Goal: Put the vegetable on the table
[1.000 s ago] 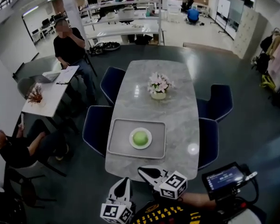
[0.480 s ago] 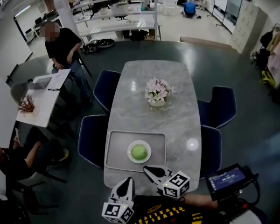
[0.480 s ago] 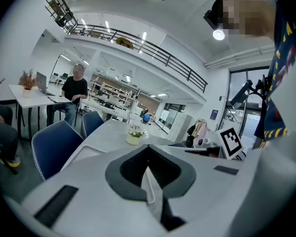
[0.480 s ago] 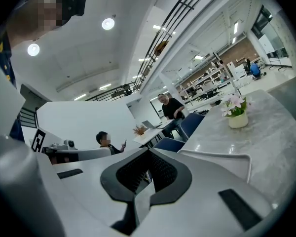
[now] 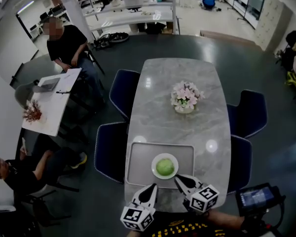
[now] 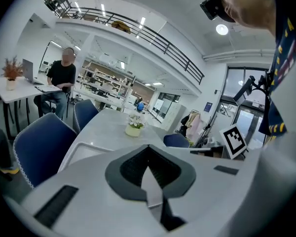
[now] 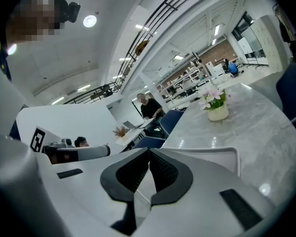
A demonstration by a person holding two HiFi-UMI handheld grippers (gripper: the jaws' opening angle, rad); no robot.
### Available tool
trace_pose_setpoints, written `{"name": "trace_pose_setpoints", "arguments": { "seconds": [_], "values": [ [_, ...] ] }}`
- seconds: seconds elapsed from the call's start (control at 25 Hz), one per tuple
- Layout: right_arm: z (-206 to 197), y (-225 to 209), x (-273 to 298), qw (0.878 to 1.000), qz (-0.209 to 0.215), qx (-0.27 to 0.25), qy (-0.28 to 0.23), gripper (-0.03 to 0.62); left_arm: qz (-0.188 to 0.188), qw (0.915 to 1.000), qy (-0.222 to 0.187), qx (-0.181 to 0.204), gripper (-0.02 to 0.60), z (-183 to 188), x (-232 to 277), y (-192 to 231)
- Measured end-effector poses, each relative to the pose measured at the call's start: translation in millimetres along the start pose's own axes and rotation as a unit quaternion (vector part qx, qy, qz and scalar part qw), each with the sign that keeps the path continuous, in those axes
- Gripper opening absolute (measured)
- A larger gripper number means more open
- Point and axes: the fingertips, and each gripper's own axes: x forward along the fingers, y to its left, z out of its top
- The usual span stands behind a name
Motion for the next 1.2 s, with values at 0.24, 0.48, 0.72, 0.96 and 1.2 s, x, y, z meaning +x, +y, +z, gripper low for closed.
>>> {"name": "trace_pose_setpoints", "arguments": {
  "seconds": [0.24,0.48,0.72,0.96,1.2],
  "values": [
    [-17.4,-17.1,19.2,0.999,-0.031,0.035,0.015,0.006,-0.013,0.9989,0.042,-0.014,0.002,-6.3,18.4,27.3],
    [-34.8,-44.2,29.1,0.995,-0.070,0.071,0.027,0.006,-0.014,0.9942,0.093,-0.052,0.002,-33.5,34.0,56.9],
    [-50.5,-68.1,37.1,0.990,-0.095,0.094,0.038,0.006,-0.007,0.9866,0.139,-0.086,0.002,-58.9,51.8,87.3],
    [-55.2,-85.5,41.9,0.986,-0.116,0.108,0.048,0.046,-0.016,0.9781,0.185,-0.094,0.029,-78.4,74.5,98.3],
    [-62.7,-105.1,46.6,0.982,-0.140,0.113,0.061,0.044,-0.006,0.9713,0.219,-0.092,0.029,-98.1,93.9,115.3]
  ]
}}
